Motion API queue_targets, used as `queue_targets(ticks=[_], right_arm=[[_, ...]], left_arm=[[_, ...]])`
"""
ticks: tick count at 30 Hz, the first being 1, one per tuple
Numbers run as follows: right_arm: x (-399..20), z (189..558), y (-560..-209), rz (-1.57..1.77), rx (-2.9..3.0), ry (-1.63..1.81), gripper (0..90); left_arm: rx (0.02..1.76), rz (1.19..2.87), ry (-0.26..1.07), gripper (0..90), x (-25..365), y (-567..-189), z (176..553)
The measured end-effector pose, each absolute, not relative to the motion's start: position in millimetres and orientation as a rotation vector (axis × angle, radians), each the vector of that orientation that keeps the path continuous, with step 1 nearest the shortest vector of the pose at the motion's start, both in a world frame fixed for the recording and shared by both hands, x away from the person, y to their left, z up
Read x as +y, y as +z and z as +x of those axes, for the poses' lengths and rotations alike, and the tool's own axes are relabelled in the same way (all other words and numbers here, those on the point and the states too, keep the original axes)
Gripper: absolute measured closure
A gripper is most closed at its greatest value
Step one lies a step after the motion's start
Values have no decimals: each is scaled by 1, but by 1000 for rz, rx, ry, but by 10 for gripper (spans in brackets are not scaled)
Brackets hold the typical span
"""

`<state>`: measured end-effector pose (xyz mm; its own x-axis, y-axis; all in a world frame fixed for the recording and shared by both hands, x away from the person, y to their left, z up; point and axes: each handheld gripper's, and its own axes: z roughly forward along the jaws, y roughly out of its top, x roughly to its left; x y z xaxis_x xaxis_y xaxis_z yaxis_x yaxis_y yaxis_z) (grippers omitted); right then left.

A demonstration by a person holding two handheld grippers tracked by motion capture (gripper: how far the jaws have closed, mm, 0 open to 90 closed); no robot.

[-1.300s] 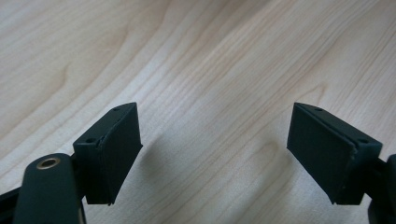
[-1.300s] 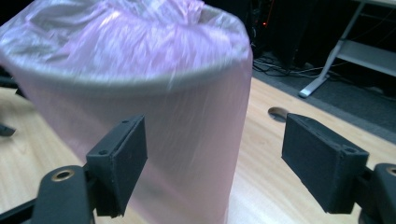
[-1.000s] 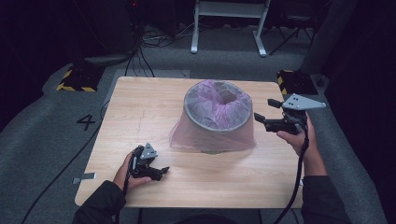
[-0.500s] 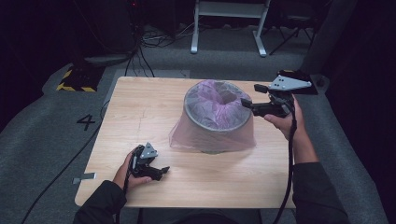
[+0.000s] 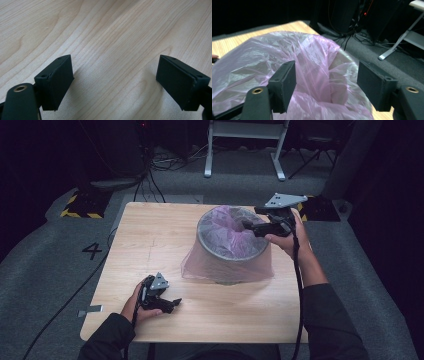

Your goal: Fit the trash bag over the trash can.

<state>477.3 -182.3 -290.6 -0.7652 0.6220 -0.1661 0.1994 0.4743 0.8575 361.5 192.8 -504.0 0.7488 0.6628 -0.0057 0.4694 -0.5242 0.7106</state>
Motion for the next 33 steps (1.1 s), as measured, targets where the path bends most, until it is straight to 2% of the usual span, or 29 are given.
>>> queue_targets(ticks=[4, 12, 25, 33], right_arm=[[-168, 486, -297, 666, 2329, 1125, 368], [-146, 494, -316, 603, 2515, 928, 363], [-133, 503, -332, 567, 2727, 566, 261], [-128, 507, -335, 563, 2796, 457, 247]], left_arm=[[846, 2225, 345, 140, 193, -504, 361], [846, 2224, 346, 140, 193, -504, 361], [846, 2224, 346, 141, 193, -504, 361], [845, 2224, 346, 141, 193, -504, 361]])
